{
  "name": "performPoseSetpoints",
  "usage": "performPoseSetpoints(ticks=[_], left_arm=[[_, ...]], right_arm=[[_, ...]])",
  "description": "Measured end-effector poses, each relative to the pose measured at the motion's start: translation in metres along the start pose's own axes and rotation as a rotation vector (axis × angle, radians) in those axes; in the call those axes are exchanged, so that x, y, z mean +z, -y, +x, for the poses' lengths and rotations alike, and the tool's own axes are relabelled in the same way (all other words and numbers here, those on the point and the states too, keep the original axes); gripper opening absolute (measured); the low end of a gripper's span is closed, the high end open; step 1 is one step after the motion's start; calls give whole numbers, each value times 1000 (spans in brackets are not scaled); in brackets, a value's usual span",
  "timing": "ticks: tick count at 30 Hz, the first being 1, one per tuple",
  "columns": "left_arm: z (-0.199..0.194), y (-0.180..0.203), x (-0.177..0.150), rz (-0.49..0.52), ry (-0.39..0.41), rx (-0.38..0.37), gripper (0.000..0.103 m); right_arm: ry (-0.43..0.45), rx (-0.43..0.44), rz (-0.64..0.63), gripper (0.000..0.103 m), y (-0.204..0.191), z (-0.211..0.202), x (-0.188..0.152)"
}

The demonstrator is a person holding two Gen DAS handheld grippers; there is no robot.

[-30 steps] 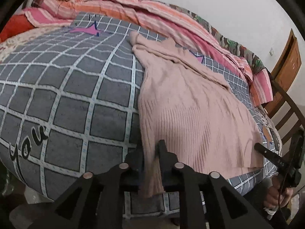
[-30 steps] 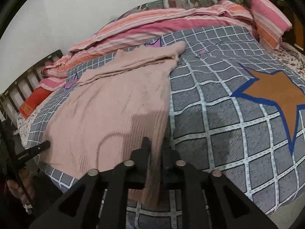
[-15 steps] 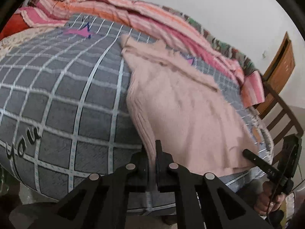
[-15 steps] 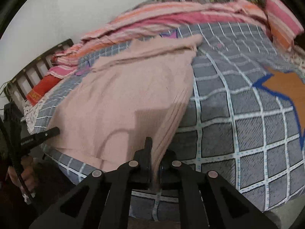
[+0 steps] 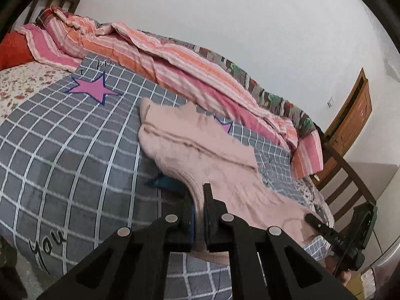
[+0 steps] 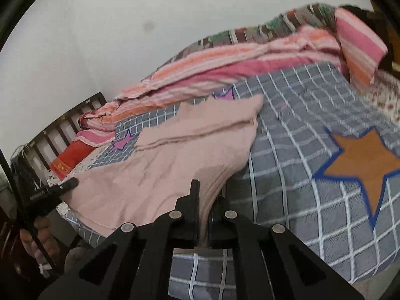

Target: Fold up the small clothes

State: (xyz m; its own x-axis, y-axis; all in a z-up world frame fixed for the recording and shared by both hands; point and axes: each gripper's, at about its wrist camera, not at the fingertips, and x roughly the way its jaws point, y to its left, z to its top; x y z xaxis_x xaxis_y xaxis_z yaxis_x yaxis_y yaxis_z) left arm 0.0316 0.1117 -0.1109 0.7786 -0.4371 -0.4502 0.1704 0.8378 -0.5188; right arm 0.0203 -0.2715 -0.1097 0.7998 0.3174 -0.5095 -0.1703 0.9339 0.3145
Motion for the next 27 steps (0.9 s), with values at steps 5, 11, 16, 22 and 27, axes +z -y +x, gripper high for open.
performPoseSetpoints(ticks=[5, 11, 16, 22, 27], left_arm=[[4, 9, 21, 15, 30, -11, 6], [17, 11, 51, 19, 60, 4, 6], [35, 9, 78, 31, 84, 26, 6], [65, 6, 107, 28, 97, 43, 6], [94, 8, 123, 66, 98, 82, 6]], right_arm=[[32, 22, 24, 5, 2, 2, 24], [95, 23, 26, 5, -1, 10, 58], [129, 21, 23, 5, -1, 28, 86], [162, 33, 45, 5, 2, 54, 115], [170, 28, 34, 5, 1, 82, 134]])
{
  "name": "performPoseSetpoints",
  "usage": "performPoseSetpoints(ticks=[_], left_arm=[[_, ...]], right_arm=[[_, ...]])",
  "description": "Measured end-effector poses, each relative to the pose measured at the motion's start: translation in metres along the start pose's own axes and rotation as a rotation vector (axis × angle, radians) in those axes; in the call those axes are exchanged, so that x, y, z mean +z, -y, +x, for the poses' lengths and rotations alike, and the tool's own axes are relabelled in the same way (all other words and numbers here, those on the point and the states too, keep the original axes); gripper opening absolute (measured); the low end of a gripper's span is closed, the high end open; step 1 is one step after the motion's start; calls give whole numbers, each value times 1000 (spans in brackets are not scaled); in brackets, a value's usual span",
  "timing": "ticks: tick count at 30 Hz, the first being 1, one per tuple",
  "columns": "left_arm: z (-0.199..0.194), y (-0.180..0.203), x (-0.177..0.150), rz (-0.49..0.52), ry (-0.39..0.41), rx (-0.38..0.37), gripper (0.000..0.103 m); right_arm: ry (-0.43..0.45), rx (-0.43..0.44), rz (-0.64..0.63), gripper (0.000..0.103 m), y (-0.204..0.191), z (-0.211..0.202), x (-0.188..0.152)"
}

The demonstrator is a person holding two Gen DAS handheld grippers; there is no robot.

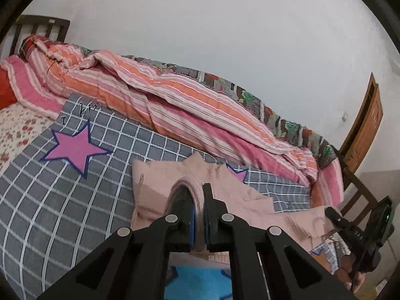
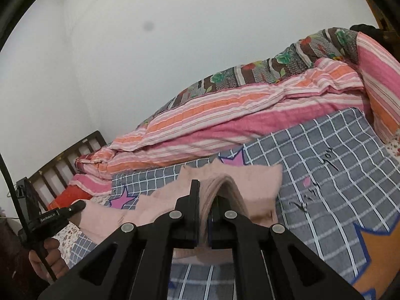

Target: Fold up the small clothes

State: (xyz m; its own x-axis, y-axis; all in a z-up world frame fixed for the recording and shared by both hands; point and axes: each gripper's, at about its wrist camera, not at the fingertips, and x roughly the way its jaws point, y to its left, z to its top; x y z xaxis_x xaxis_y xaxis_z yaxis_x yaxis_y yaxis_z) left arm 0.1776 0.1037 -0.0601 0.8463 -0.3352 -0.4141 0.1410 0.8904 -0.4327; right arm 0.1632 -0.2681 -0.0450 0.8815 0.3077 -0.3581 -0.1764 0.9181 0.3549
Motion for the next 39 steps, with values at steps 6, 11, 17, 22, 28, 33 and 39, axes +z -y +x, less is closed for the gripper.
performPoseSetpoints(ticks=[6, 11, 17, 22, 28, 33, 39], left_arm=[[37, 0, 10, 20, -10, 31, 6], [67, -4, 18, 15, -26, 75, 7], [110, -16, 27, -4, -69, 134, 7], [141, -25, 29, 4, -106, 154, 7], [176, -37, 28, 2, -169, 188, 8], [190, -47, 30, -26, -194, 148, 14], [180, -50, 32, -31, -163, 110, 54]], right_arm=[[-15, -12, 6, 5, 8, 39, 9], [-38, -28, -5, 5, 12, 72, 15], [-83, -45, 20, 5, 24, 112, 25], [-157, -58, 13, 5, 30, 148, 29], [-227, -101, 15, 5, 41, 188, 26], [-300, -111, 61, 10, 57, 216, 20], [-346, -46, 154, 22, 74, 219, 14]])
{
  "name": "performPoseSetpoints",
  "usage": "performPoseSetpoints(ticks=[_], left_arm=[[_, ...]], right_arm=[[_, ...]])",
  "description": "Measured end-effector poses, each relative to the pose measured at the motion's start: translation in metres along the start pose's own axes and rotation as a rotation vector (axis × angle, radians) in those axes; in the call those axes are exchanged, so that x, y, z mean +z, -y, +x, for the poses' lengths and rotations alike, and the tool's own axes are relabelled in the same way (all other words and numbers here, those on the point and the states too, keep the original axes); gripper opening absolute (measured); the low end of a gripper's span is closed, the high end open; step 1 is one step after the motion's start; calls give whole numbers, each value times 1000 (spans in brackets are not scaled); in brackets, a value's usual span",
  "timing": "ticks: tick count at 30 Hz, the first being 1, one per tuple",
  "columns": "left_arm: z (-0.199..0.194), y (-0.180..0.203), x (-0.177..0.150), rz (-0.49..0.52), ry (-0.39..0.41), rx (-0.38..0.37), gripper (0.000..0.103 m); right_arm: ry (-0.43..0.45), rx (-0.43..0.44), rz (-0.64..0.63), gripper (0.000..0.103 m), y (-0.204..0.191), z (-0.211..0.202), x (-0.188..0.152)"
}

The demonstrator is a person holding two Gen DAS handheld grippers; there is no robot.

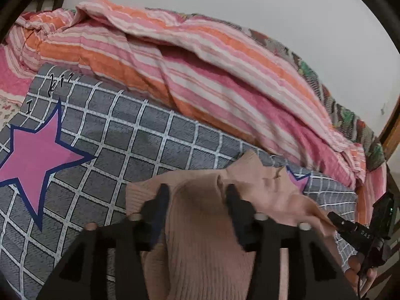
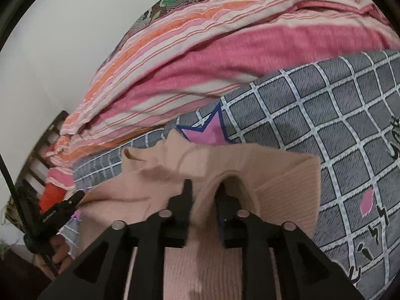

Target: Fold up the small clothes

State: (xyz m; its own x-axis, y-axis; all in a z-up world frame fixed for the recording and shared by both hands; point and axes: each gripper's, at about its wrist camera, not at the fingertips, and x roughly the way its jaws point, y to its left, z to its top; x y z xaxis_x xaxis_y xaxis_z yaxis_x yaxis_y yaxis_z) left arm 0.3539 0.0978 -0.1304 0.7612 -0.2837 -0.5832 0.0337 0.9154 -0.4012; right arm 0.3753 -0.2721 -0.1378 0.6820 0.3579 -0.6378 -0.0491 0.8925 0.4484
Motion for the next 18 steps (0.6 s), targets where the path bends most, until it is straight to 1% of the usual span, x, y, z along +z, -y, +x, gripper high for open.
performPoseSetpoints(ticks=[2, 5, 8, 11, 13, 16, 18], left_arm=[[-7, 2, -2, 17, 8, -5, 58], [-25, 6, -10, 50, 3, 10, 58], [-44, 4, -24, 59, -11, 14, 58], [-61, -2, -45, 55, -39, 9, 58], [-71, -6, -60, 47, -49, 8, 58], [-83, -17, -89, 13, -82, -3, 58], [-88, -25, -108, -29, -105, -14, 58]], right_arm=[[-3, -2, -7, 25, -2, -9, -3], [1, 6, -31, 32, -8, -31, -13], [1, -21, -74, 38, -11, -61, -35], [-10, -65, -107, 39, -8, -83, -58], [-38, -93, -124, 39, -2, -97, -79], [-66, -90, -114, 39, 8, -110, -103], [-90, -79, -89, 39, 15, -113, -117]])
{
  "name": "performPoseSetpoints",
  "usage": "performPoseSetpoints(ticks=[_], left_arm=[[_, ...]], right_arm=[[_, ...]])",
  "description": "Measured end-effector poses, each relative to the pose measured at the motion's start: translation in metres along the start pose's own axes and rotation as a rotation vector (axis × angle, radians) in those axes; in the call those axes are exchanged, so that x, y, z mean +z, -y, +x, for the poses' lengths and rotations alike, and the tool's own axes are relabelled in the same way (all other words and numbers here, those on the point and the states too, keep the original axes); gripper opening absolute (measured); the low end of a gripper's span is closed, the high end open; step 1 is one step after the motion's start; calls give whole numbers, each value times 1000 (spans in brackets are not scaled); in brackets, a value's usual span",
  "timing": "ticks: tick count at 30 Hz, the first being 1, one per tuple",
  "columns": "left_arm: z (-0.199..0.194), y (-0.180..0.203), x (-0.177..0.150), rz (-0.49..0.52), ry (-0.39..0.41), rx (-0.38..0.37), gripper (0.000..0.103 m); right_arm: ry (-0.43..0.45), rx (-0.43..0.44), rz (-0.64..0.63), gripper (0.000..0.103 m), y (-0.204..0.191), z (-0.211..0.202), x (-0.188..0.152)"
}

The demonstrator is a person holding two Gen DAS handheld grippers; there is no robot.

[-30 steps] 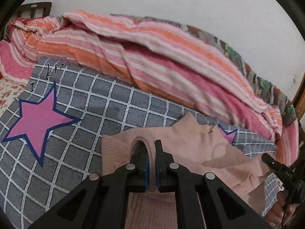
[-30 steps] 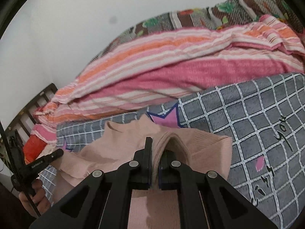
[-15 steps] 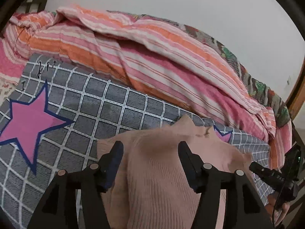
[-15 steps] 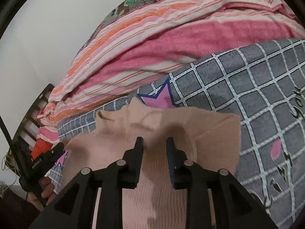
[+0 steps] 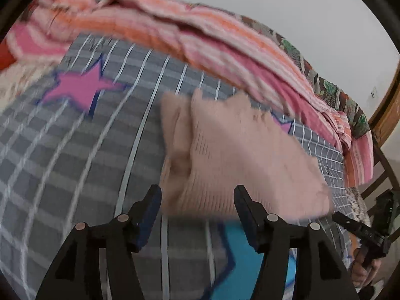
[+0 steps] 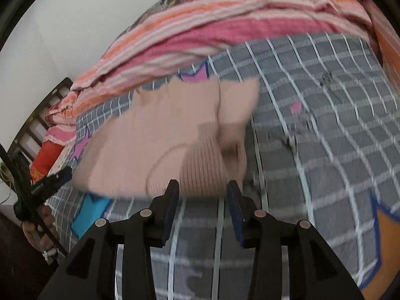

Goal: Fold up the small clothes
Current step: 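Fold the held hem over toward the collar with both tools and release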

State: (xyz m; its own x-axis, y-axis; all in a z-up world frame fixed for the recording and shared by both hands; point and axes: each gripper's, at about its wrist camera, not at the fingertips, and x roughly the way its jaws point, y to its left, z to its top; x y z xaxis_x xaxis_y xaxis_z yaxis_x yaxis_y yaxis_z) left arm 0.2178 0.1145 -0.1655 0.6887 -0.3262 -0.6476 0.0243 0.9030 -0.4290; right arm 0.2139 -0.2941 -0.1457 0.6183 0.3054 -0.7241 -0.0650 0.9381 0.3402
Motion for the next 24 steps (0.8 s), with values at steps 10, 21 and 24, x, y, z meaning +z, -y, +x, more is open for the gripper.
performPoseSetpoints(ticks=[10, 21, 24], left_arm=[[27, -8, -8, -111, -25, -116, 63], [47, -11, 19, -178, -27, -80, 12], [30, -4, 16, -145, -2, -64, 11]], right_arm=[[-27, 124, 167, 51, 8, 32, -2], [-47, 154, 350, 11, 22, 69, 34], [-33, 170, 318, 9, 15, 57, 32]])
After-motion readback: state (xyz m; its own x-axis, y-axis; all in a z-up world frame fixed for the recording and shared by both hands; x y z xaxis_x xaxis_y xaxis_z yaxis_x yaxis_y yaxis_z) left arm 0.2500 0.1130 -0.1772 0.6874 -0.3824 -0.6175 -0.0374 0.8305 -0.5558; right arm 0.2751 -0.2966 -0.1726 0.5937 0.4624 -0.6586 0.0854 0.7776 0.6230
